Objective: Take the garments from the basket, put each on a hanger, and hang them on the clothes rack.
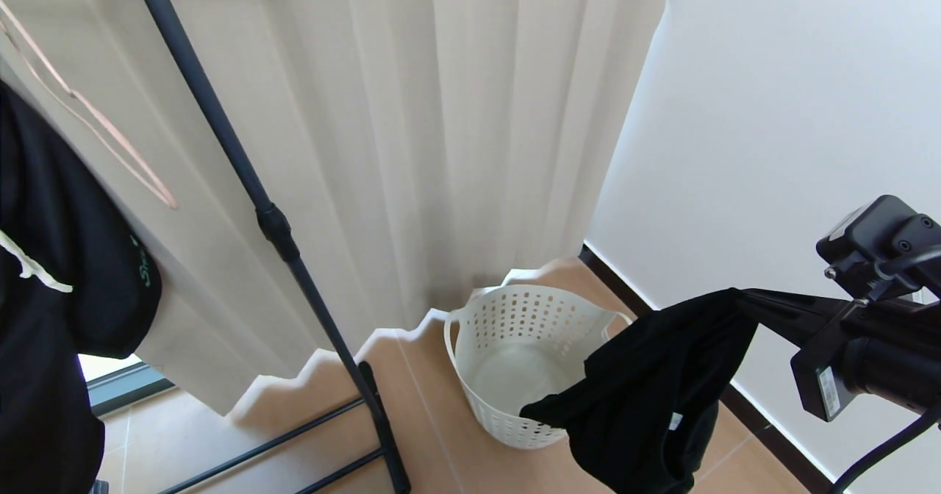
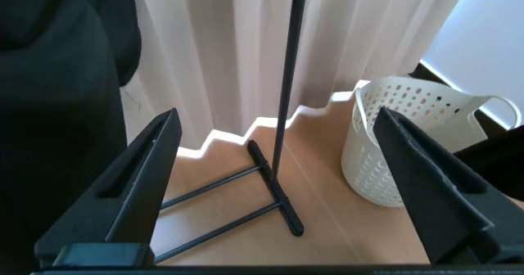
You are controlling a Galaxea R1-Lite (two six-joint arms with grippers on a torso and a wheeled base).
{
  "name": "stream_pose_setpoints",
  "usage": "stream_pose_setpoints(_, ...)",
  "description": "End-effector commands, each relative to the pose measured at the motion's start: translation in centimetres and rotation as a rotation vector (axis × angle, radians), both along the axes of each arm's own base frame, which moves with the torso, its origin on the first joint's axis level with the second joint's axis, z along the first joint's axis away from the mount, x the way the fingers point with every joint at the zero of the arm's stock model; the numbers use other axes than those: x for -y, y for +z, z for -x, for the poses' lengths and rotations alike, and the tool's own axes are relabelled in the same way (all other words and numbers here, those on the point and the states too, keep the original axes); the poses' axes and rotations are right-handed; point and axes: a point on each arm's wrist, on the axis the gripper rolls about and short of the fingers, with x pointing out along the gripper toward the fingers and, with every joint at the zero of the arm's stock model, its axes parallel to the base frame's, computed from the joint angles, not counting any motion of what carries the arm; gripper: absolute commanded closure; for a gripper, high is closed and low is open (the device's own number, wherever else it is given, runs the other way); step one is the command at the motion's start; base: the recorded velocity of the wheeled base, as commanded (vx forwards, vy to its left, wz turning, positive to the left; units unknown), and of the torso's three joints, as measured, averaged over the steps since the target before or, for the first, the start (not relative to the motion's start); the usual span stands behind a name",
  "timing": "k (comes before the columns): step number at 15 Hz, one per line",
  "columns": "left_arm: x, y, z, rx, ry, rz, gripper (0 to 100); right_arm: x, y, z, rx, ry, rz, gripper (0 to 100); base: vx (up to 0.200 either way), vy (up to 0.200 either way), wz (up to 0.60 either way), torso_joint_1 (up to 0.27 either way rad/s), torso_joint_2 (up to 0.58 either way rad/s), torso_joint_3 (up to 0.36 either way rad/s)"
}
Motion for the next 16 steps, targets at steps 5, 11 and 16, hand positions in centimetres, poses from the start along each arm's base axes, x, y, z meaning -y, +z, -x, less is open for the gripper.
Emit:
stream_pose_setpoints(5,0.00,0.00,-0.01,-0.002,0.001,0.001,0,-0.08,-0.08,-0.14,-0.004,-0.001,0.003,100,0.000,0.000,0.00,0.171,-0.49,-0.124)
stream_pose_setpoints(11,0.00,0.00,-0.01,-0.002,0.001,0.001,0,-0.22,-0.19,-0.48,-0.013,-0.006,0.009,100,0.000,0.000,0.00,0.210,-0.53,-0.189)
stream_pose_setpoints(16,0.00,0.00,-0.01,-0.002,-0.001,0.001,0,-0.27,-0.30,-0.60,-0.018,-0.008,0.012,100,0.000,0.000,0.00,0.257,-0.59,-0.331)
